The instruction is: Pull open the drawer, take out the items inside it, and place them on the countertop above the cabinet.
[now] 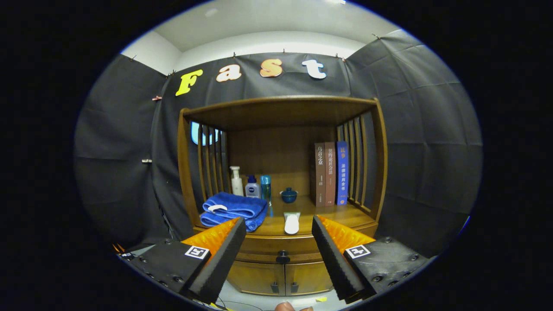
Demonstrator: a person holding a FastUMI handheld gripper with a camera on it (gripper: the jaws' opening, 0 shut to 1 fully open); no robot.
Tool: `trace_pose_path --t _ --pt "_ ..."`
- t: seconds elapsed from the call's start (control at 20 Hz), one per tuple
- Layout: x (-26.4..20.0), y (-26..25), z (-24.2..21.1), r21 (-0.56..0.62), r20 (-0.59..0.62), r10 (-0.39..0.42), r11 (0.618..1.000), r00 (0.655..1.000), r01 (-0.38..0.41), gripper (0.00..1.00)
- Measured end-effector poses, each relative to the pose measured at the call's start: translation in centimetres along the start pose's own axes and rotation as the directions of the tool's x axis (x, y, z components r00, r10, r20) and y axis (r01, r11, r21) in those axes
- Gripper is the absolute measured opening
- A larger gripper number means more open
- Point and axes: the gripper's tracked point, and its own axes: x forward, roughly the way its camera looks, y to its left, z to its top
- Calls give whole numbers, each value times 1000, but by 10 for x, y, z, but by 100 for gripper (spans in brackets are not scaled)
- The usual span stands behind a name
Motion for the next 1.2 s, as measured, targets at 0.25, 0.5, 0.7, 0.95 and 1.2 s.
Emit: trace_pose_path --t 0.25,0.5,0.7,0.95,1.2 --pt "-45 -5 51 -24 85 -31 999 996 33 98" --pt "-93 8 78 -60 99 -3 998 995 9 99" --pt "-115 22 82 -45 80 26 999 996 -22 98" --pt "-120 36 82 -63 61 55 997 997 -51 98" --pt "-121 36 79 -68 61 50 997 997 -46 99"
